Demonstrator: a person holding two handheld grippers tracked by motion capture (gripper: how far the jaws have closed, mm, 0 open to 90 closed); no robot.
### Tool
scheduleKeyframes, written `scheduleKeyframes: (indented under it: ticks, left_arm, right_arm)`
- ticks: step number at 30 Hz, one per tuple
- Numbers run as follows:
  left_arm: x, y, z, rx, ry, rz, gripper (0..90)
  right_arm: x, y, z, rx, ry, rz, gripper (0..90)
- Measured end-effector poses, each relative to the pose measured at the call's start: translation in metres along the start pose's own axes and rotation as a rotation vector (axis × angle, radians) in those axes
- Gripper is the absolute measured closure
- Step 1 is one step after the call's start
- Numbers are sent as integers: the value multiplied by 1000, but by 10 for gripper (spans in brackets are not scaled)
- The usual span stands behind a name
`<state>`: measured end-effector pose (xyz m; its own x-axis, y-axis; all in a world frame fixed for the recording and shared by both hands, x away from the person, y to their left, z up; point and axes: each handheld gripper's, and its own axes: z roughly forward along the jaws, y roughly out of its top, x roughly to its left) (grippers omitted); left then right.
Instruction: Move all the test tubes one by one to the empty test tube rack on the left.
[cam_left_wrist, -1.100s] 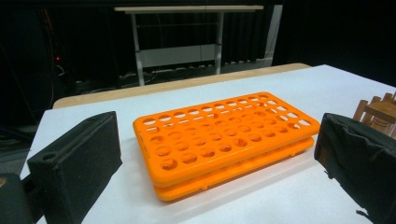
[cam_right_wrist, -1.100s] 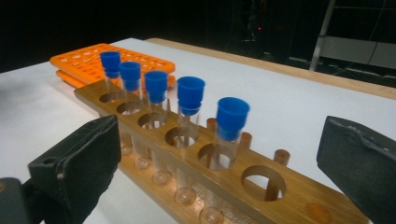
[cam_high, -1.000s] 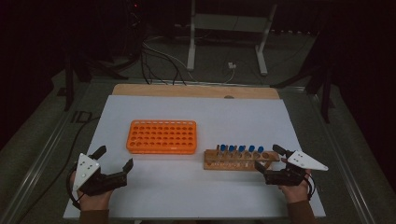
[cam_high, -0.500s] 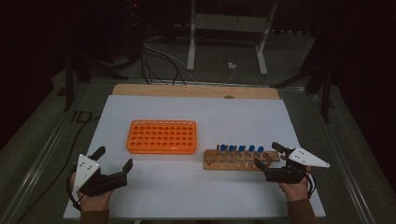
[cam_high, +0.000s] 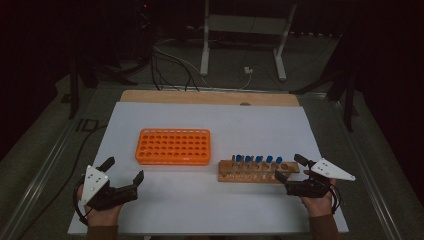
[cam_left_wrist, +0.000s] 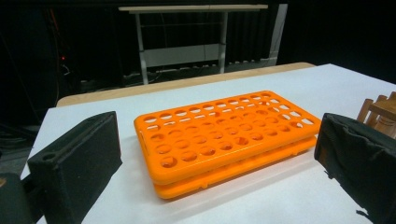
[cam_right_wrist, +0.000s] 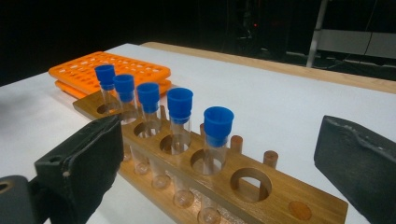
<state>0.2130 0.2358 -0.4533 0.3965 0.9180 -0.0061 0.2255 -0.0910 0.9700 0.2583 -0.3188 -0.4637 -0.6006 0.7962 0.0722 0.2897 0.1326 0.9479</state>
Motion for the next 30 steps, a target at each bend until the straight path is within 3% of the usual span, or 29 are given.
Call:
scheduleKeyframes:
  ticks: [5, 7, 9, 11, 18, 21, 30]
  left_arm:
    - [1, -1, 1, 0, 2, -7, 12]
    - [1, -1, 0, -1, 5, -9, 12]
    - [1, -1, 0, -2, 6, -12, 12]
    - [1, -1, 0, -1, 7, -14, 12]
    - [-1, -2, 2, 11, -1, -9, 12]
    - [-1, -2, 2, 9, -1, -9, 12]
    - [-1, -2, 2, 9, -2, -11, 12]
  right_arm:
    - [3, 6, 1, -3, 23, -15, 136]
    - [3, 8, 4, 26, 34, -31, 165]
    - [3, 9, 7, 74, -2, -24, 227]
    - [1, 8, 9, 77, 27, -3, 264]
    - [-2, 8, 15, 104, 15, -28, 553]
    - [-3, 6, 17, 119, 24, -33, 633]
    - [1, 1, 21, 149, 6, -76, 753]
